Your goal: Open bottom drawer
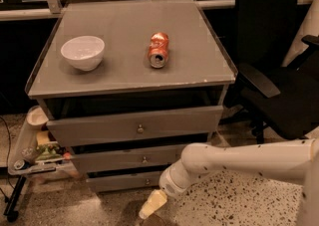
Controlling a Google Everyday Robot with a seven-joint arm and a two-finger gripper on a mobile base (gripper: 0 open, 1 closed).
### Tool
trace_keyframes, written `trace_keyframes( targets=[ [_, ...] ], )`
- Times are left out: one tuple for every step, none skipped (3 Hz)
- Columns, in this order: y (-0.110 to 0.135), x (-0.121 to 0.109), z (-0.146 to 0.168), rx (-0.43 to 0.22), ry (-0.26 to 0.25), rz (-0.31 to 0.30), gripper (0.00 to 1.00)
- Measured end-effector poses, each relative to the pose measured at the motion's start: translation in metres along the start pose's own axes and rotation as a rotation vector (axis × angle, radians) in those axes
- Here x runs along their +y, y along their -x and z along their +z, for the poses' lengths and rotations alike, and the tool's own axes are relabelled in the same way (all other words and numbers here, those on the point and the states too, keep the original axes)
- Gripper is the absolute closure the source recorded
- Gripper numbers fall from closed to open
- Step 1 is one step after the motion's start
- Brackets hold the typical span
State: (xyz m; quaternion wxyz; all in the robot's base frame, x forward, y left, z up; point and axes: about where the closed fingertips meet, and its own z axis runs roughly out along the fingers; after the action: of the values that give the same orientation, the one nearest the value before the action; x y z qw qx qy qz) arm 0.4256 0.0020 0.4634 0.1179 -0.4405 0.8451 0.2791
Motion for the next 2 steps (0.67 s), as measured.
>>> trace_keyframes(
  targets=[
    [-0.034, -0.025, 0.048, -0.002, 0.029, 0.068, 0.00],
    [-0.044, -0.020, 0.062, 0.007, 0.057, 0.088, 0.00]
  ],
)
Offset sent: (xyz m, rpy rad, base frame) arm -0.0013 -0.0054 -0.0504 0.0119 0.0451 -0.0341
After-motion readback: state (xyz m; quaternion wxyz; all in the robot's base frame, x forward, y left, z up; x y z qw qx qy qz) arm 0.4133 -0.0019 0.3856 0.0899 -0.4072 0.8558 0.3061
